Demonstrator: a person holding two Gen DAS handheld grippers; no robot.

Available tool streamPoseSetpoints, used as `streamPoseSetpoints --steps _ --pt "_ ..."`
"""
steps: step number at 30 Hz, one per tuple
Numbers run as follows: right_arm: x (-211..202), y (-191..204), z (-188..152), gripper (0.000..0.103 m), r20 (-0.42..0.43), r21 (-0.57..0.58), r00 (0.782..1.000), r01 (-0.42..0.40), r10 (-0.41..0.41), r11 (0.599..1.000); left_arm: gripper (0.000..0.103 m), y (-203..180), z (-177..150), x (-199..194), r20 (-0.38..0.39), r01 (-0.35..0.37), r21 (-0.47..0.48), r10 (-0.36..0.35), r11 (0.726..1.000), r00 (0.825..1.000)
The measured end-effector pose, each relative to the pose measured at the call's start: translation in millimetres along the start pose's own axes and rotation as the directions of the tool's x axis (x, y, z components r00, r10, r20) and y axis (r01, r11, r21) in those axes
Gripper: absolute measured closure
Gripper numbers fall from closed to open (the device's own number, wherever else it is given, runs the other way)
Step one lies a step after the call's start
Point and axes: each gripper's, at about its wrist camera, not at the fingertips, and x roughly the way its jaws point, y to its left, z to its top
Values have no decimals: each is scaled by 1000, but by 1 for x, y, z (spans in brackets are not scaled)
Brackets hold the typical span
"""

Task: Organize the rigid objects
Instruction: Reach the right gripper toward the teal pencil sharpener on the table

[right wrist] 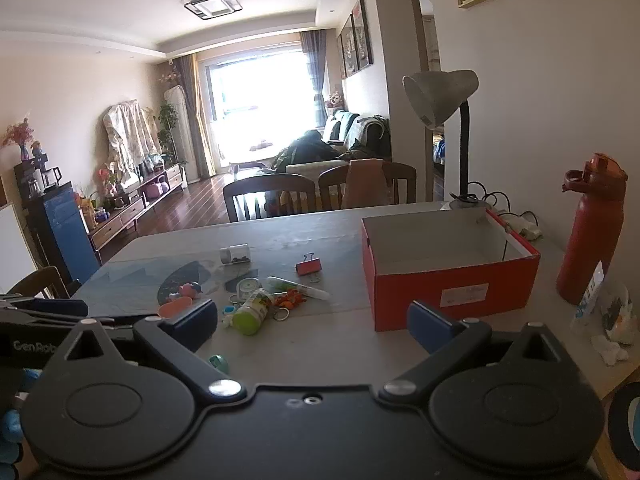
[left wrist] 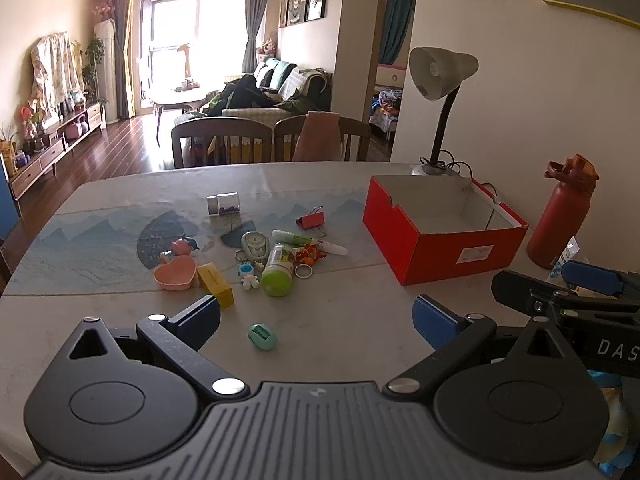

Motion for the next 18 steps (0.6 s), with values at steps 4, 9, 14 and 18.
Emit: streamPoseSetpoints --steps 4,9,14,18 --pt "2 -2 2 3 5 -8 1000 -12 12 1000 0 1 -1 1 -1 -5 -6 5 1000 1000" --pt "4 -1 3 3 7 -16 999 -32 33 999 0 2 -1 0 6 -10 -10 11 1000 1000" --pt "13 5 5 3 -1 -25 999 -38 38 999 0 12 0 5 6 -13 -20 13 1000 1000" --pt "27 15 6 4 -10 -23 999 -48 48 999 0 32 6 18 6 -13 -40 13 999 1000"
